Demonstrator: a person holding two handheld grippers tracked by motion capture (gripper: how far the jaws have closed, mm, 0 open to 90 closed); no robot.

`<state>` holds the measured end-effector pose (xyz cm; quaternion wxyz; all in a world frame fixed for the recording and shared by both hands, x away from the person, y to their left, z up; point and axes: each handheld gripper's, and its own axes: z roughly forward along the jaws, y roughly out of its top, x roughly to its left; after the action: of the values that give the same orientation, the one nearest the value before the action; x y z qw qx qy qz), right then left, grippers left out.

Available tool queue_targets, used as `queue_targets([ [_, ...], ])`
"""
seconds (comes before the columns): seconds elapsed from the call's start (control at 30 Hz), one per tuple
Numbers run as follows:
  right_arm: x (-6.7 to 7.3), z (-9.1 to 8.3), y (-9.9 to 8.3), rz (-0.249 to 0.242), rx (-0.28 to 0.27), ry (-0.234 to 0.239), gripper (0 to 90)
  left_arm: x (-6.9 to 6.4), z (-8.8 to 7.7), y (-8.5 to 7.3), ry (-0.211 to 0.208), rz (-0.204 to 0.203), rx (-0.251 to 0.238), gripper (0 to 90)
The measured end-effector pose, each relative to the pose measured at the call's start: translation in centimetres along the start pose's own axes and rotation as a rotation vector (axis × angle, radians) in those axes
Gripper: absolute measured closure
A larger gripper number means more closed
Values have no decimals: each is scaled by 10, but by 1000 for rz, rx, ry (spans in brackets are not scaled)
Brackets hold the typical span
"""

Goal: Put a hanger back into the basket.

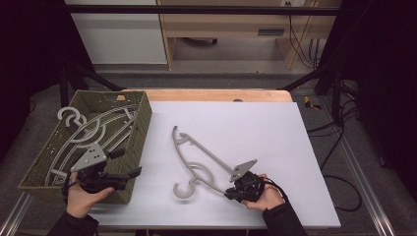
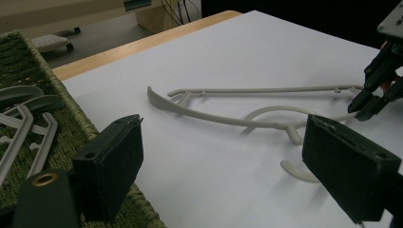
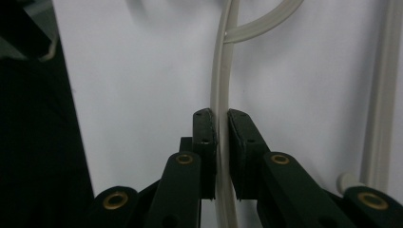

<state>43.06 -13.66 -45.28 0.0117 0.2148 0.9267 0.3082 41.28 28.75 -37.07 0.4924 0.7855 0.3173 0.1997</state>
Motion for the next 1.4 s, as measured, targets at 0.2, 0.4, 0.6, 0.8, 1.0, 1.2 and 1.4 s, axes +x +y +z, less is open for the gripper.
queue_targets([
  [0.2, -2, -20, 1, 48, -121, 30, 824, -2, 1, 1, -4, 6, 0, 132],
  [0.4, 0, -26, 5, 64, -156, 19, 825, -2, 1, 1, -7, 7, 1, 132],
  [0.6, 2, -37, 8, 64, -208, 0, 826, -3, 1, 1, -10, 9, 1, 132],
  [0.8, 4, -42, 10, 67, -238, -7, 827, -3, 2, 1, -11, 10, 2, 133],
  [1.0, 7, -54, 13, 69, -285, -33, 829, -5, 1, 2, -13, 12, -3, 132],
  [1.2, 9, -68, 16, 64, -326, -40, 829, -6, 2, 2, -17, 17, 2, 132],
  [1.4, 9, -60, 17, 54, -277, -14, 825, -7, 3, 2, -19, 21, 5, 132],
])
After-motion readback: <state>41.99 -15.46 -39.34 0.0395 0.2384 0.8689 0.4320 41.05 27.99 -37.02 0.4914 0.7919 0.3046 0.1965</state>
